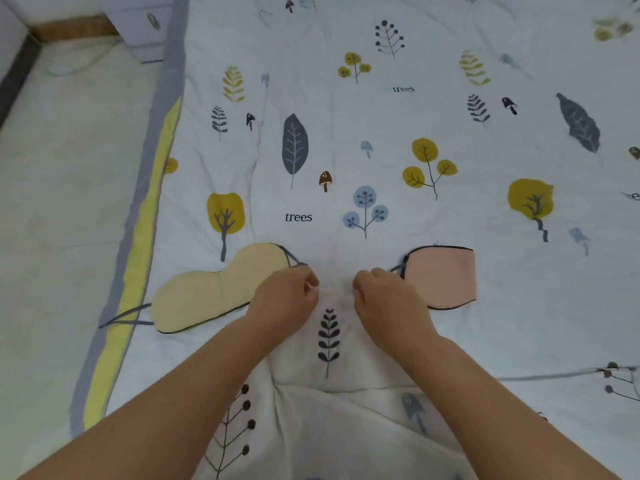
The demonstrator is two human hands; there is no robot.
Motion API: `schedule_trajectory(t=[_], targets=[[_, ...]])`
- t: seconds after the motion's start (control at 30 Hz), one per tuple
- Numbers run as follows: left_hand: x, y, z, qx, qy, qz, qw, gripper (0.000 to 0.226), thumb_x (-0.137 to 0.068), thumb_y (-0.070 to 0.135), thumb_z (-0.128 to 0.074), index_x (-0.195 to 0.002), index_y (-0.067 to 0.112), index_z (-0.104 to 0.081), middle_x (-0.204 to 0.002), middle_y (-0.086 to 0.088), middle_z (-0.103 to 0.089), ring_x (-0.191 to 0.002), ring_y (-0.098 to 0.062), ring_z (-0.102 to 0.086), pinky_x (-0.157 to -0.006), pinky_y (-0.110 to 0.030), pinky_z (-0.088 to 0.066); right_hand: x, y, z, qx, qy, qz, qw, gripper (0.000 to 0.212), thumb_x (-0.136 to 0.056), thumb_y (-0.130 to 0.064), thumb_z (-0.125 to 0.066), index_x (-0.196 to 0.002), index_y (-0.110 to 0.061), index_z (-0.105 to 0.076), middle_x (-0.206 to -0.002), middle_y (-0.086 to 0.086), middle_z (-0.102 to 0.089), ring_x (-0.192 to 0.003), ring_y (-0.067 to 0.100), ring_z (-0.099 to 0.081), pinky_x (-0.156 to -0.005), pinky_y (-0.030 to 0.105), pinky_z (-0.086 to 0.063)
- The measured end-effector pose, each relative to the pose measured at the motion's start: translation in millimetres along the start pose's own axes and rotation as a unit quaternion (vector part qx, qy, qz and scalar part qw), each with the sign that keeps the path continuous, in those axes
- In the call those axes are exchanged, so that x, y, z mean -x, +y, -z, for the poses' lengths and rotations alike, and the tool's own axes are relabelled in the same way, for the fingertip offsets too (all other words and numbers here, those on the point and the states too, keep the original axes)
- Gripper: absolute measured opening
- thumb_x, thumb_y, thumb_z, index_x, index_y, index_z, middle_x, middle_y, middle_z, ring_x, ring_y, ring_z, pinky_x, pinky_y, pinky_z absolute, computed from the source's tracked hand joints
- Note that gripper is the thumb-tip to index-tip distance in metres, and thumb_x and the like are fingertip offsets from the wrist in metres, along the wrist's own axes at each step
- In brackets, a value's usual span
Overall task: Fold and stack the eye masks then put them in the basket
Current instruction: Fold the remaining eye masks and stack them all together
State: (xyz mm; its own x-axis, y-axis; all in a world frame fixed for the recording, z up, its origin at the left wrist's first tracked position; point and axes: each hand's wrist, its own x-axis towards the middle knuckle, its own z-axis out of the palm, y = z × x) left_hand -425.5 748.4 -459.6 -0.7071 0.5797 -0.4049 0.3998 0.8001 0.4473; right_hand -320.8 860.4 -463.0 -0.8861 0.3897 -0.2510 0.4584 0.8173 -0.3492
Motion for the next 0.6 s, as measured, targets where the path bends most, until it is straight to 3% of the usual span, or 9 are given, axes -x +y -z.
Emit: schedule_trajectory(t=[0.2, 0.3, 0.5, 0.6], targets=[[11, -56, 21, -0.033, 0.023, 0.053, 0.998, 0.022, -0.087, 0.018, -0.047, -0.103, 0.014, -0.062, -0.107, -0.007, -0.065, -0.096, -0.022, -0.058, -0.075, -0.029, -0.039, -25, -47, -16, 0.021, -0.051, 0.044, 0.998, 0.025, -0.095, -0.012, -0.037, -0.114, -0.008, -0.054, -0.110, 0.012, -0.060, -0.099, 0.029, -0.057, -0.080, 0.034, -0.044], [14, -80, 31, -0.046, 0.051, 0.079, 0.995, 0.024, -0.088, 0.019, -0.047, -0.106, 0.013, -0.062, -0.110, -0.011, -0.064, -0.097, -0.026, -0.058, -0.075, -0.031, -0.041, -41, -67, -26, 0.033, -0.058, 0.057, 0.996, 0.023, -0.095, -0.010, -0.037, -0.111, -0.007, -0.054, -0.111, 0.013, -0.058, -0.101, 0.028, -0.054, -0.074, 0.031, -0.038], [13, -118, 46, -0.096, 0.095, 0.092, 0.987, 0.031, -0.085, 0.014, -0.046, -0.112, 0.009, -0.062, -0.114, -0.016, -0.057, -0.103, -0.031, -0.053, -0.087, -0.038, -0.044, -67, -97, -42, 0.072, -0.023, 0.055, 0.996, 0.030, -0.089, -0.004, -0.040, -0.119, -0.006, -0.046, -0.117, 0.015, -0.048, -0.103, 0.031, -0.048, -0.072, 0.034, -0.035], [16, -133, 51, -0.129, 0.103, 0.104, 0.981, 0.033, -0.083, 0.013, -0.048, -0.115, 0.007, -0.057, -0.118, -0.017, -0.052, -0.106, -0.034, -0.048, -0.085, -0.041, -0.043, -75, -103, -50, 0.073, 0.017, 0.041, 0.996, 0.040, -0.088, -0.003, -0.038, -0.127, -0.007, -0.042, -0.123, 0.014, -0.047, -0.108, 0.032, -0.045, -0.078, 0.037, -0.037]])
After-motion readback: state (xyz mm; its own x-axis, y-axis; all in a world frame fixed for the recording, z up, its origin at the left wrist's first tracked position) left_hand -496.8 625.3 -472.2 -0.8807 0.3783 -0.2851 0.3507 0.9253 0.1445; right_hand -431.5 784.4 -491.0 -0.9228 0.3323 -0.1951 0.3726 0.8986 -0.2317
